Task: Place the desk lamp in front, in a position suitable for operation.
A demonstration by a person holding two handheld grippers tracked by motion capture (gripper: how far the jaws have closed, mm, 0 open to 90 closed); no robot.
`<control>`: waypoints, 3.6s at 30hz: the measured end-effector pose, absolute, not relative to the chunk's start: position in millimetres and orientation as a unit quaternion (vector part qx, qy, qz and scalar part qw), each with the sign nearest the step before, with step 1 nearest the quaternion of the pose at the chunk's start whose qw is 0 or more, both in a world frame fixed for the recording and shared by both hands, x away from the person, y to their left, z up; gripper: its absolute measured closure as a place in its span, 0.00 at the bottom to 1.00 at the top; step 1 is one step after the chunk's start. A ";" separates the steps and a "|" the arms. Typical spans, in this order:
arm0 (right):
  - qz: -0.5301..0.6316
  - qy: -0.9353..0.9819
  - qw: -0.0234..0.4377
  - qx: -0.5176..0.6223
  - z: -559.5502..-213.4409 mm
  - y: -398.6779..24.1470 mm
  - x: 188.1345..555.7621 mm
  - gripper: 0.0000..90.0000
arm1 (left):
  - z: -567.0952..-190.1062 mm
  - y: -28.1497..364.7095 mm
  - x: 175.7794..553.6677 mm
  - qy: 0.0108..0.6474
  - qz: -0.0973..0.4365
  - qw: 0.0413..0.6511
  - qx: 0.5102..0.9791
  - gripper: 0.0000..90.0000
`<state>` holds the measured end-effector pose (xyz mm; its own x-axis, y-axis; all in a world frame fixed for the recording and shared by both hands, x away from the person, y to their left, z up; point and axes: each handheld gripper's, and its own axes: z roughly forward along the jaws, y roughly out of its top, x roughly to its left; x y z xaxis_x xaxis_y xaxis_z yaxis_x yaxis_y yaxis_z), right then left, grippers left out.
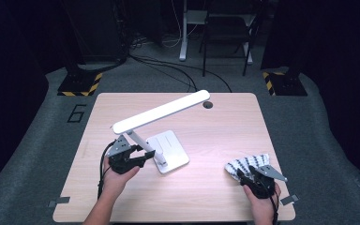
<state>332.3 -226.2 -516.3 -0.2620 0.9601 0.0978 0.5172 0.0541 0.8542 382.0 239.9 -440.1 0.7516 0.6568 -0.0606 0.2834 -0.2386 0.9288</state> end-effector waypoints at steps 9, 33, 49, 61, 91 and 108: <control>0.418 0.675 0.265 0.547 -516.3 -226.5 332.4 0.49 | -438.8 242.4 379.0 0.286 0.159 0.536 0.778 0.59; 0.420 0.672 0.265 0.549 -515.4 -226.8 331.6 0.49 | -434.1 253.3 356.3 0.229 0.115 0.531 0.808 0.59; 0.414 0.671 0.284 0.545 -512.9 -224.6 329.5 0.47 | -433.5 255.7 344.5 0.233 0.114 0.531 0.807 0.59; 0.369 0.687 0.290 0.555 -515.2 -232.0 337.8 0.29 | -434.0 254.2 343.5 0.227 0.111 0.534 0.807 0.59; 0.327 0.719 0.266 0.553 -520.9 -225.8 366.9 0.33 | -435.0 250.1 340.9 0.197 0.092 0.539 0.813 0.59; 0.355 0.732 0.242 0.528 -519.4 -219.9 359.0 0.80 | -435.2 245.3 340.3 0.191 0.084 0.540 0.815 0.59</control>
<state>359.0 -219.9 -519.4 -0.3246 0.9456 0.0200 0.6013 0.1900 0.7761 340.3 245.3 -435.2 0.9129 0.4022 -0.0693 0.2206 -0.3435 0.9129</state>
